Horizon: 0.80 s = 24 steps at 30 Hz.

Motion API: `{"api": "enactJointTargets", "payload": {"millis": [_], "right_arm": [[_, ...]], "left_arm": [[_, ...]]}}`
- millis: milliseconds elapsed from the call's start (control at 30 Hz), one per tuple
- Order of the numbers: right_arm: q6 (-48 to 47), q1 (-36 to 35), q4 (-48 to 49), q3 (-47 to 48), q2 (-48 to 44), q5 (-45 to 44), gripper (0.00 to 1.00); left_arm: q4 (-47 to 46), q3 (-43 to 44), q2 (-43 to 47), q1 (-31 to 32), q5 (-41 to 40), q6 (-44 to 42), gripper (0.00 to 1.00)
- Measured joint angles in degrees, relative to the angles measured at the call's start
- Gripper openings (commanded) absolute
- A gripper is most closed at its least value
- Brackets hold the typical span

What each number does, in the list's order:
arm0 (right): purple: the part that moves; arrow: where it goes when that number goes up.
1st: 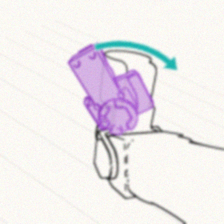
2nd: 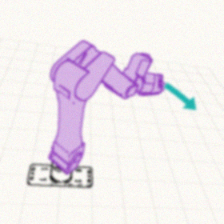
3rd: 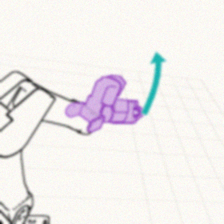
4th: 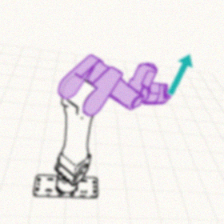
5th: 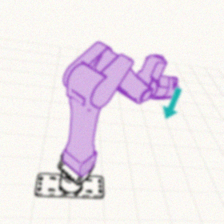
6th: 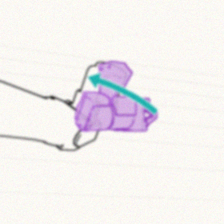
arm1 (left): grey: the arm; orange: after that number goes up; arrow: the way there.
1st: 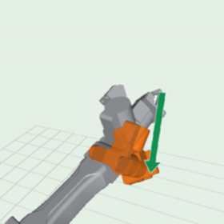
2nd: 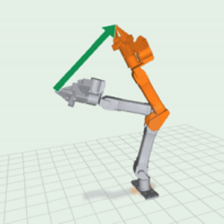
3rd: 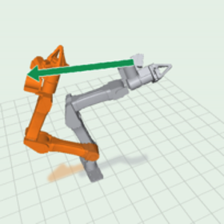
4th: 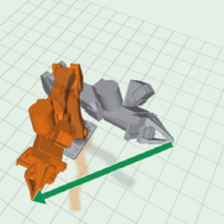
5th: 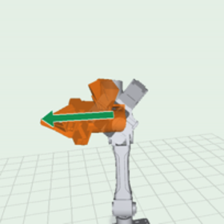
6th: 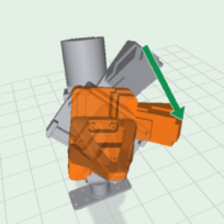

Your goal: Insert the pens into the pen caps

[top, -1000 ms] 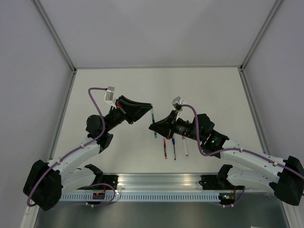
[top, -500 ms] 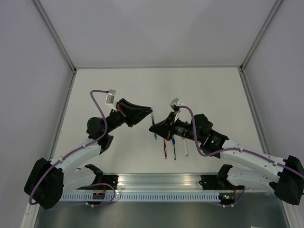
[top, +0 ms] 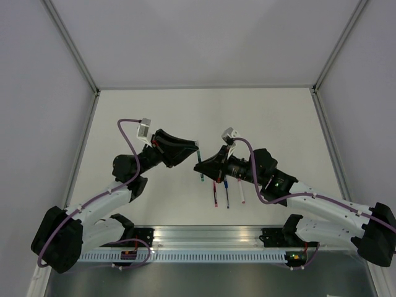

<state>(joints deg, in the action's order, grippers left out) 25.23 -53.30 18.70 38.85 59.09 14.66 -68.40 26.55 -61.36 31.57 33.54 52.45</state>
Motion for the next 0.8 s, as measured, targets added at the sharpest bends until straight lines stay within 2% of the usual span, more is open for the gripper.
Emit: {"api": "enactJointTargets", "payload": {"millis": [133,233,267,433,600,667,800], "right_arm": [[0.0,0.2,0.2,0.8,0.0,-0.7,0.0],[0.0,0.5,0.5,1.4,0.0,-1.3,0.0],[0.0,0.5,0.6,1.4,0.0,-1.3,0.0],[0.0,0.6,0.6,1.4,-0.3,-1.4,0.0],[0.0,0.7,0.3,1.4,-0.3,0.6,0.0],[0.0,0.7,0.0,1.4,-0.3,1.4,0.0],[0.0,0.7,-0.4,1.4,-0.5,2.0,0.0]], "left_arm": [[0.2,0.0,0.3,0.1,2.7,0.4,0.58],[1.1,0.0,1.6,0.4,4.1,0.6,0.65],[1.6,0.0,2.1,0.4,4.2,0.6,0.7],[5.6,1.0,4.5,0.4,4.7,-0.2,0.77],[15.8,6.7,5.8,0.5,5.2,-4.1,0.83],[18.8,8.8,5.9,0.4,5.5,-5.7,0.91],[24.6,11.6,6.3,0.4,5.7,-8.2,0.92]]}}
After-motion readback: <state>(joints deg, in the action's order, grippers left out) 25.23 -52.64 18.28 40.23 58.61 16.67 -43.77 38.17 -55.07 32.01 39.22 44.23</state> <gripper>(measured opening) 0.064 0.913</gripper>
